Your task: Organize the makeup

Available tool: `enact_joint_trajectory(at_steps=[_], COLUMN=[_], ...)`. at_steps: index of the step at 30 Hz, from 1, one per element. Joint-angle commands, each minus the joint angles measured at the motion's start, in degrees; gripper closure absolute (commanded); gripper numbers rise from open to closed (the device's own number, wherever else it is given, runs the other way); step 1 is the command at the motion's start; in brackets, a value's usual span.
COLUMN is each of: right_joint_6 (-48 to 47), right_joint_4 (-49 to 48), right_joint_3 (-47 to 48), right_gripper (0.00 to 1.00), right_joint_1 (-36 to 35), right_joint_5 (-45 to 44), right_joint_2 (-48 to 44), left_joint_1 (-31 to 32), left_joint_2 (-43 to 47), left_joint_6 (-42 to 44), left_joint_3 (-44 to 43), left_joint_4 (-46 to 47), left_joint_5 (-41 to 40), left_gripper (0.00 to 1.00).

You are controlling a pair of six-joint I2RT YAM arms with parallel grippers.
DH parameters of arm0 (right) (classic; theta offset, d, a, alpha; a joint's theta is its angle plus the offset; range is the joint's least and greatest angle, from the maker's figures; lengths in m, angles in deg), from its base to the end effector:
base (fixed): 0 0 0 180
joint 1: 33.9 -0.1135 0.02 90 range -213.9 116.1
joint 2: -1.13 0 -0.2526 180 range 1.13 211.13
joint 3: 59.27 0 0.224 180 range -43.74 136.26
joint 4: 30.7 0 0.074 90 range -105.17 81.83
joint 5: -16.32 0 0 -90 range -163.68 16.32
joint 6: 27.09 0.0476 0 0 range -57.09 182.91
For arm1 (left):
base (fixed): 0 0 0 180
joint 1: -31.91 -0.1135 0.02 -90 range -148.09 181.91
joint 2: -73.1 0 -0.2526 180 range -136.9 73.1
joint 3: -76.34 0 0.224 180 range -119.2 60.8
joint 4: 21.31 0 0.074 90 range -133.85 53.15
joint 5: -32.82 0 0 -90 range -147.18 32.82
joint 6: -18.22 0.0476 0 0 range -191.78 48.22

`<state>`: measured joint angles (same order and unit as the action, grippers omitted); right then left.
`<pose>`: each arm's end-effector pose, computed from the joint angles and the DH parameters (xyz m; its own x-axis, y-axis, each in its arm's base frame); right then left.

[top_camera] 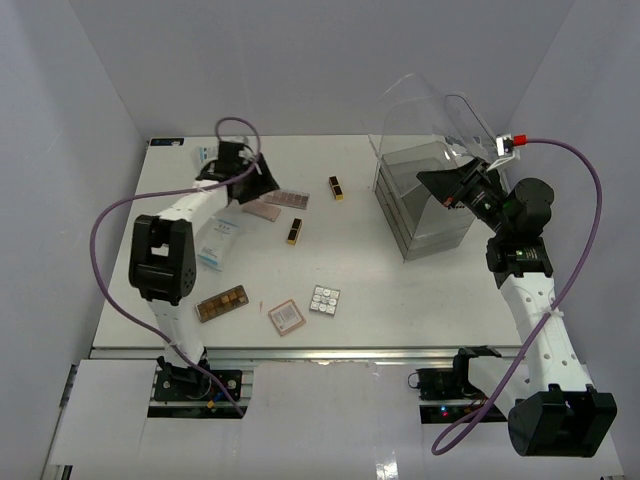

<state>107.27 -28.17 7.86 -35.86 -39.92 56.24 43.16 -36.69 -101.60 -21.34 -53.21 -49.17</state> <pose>0.2056 0.0335 0.3861 -0.2851 0.5719 -0.7692 -0.5272 0.5767 0.6241 0.4025 -0.0868 0.2200 -0.7362 -0.3556 -0.5758 -0.0860 0.8931 -0.4416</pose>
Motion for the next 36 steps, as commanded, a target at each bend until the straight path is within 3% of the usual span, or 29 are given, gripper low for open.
enact_joint_trajectory(at_steps=[1,10,20,29,36], right_joint_6=[-0.50,-0.99,-1.36,-1.52,-2.24], right_joint_4=[-4.80,-4.34,-4.04,-3.58,-3.25], right_joint_3=[0.82,0.75,1.25,0.96,0.53], right_gripper=[0.89,0.89,0.89,0.89,0.89], right_joint_1=[-0.15,-0.19,-0.15,-0.07,0.11], right_joint_5=[0.52,0.34,0.34,0.60,0.54], right_joint_2=[-1.06,-0.78,0.08,0.05,-0.55], left_joint_1=[-9.30,-17.26,-18.99,-19.96,-20.04], left_joint_2=[3.94,-6.67,-15.73,-23.35,-29.19], left_joint_6=[-4.74,-23.02,-34.62,-44.30,-48.46], left_joint_3=[-0.93,-7.86,-15.17,-18.25,-22.96], left_joint_4=[1.33,2.42,7.68,13.77,14.36], left_joint_5=[3.86,5.65,3.49,6.81,6.07], left_gripper=[0.25,0.25,0.25,0.25,0.32])
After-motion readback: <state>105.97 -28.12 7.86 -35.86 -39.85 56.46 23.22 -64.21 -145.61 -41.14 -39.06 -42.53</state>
